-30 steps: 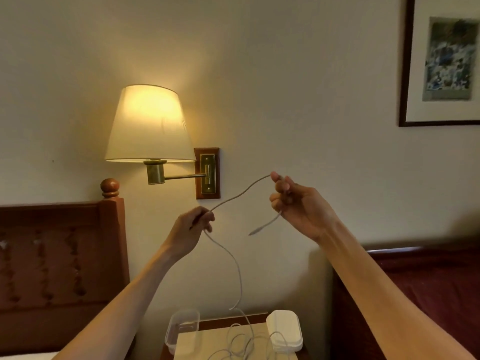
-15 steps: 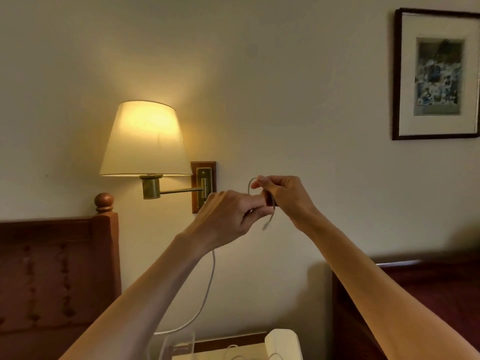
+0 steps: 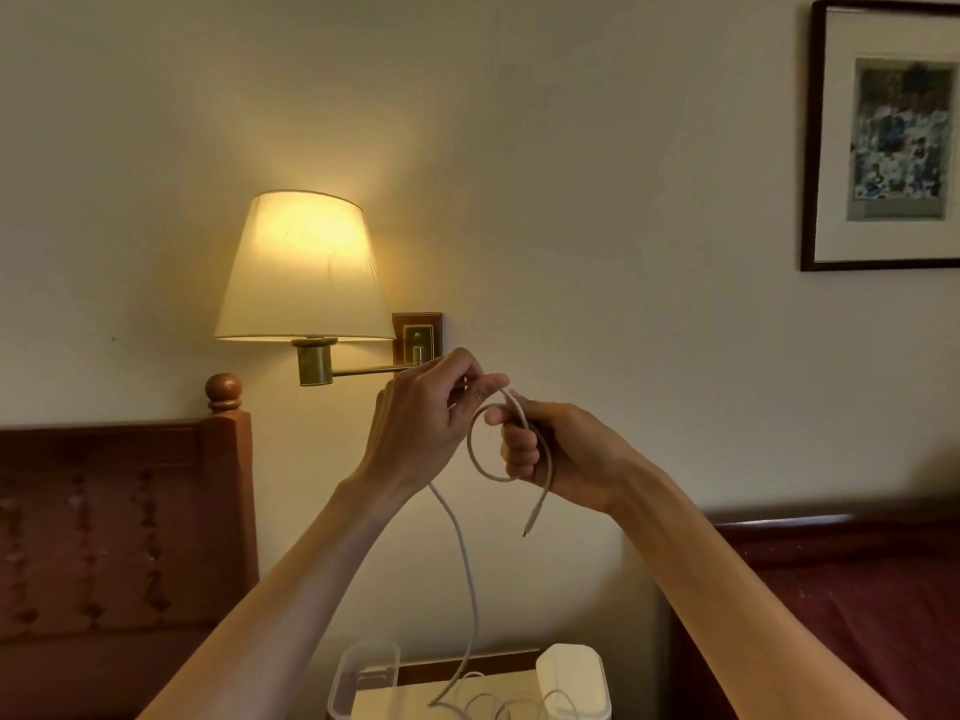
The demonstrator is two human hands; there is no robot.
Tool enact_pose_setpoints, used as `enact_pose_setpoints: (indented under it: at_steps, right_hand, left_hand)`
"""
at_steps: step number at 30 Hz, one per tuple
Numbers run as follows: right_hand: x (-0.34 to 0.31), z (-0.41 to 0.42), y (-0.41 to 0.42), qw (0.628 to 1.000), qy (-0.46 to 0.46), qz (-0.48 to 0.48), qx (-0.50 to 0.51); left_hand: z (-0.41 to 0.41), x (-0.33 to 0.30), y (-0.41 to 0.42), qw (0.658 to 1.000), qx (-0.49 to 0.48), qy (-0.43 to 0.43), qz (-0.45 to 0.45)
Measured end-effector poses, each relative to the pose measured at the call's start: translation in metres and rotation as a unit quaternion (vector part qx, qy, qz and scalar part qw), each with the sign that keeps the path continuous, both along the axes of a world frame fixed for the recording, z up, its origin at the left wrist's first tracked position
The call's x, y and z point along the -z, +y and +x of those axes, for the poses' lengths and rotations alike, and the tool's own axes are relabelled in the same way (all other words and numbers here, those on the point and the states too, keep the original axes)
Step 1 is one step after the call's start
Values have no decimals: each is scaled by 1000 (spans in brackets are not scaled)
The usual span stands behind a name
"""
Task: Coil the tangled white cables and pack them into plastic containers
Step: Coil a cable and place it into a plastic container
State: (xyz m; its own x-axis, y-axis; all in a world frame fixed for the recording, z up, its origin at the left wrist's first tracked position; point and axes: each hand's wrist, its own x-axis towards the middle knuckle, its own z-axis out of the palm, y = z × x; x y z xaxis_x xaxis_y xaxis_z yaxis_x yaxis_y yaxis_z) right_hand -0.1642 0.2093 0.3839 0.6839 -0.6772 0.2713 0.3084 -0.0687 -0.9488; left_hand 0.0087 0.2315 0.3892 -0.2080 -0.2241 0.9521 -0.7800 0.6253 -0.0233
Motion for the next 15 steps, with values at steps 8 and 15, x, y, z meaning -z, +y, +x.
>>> enact_pose_setpoints:
  at_steps: [8, 15]
  right_hand:
    - [16, 2, 20, 978, -116, 121, -123]
    - [18, 1, 19, 971, -178, 134, -89]
  left_hand:
    - [6, 17, 1, 994, 52, 75, 57]
    - [11, 40, 3, 964, 124, 118, 206]
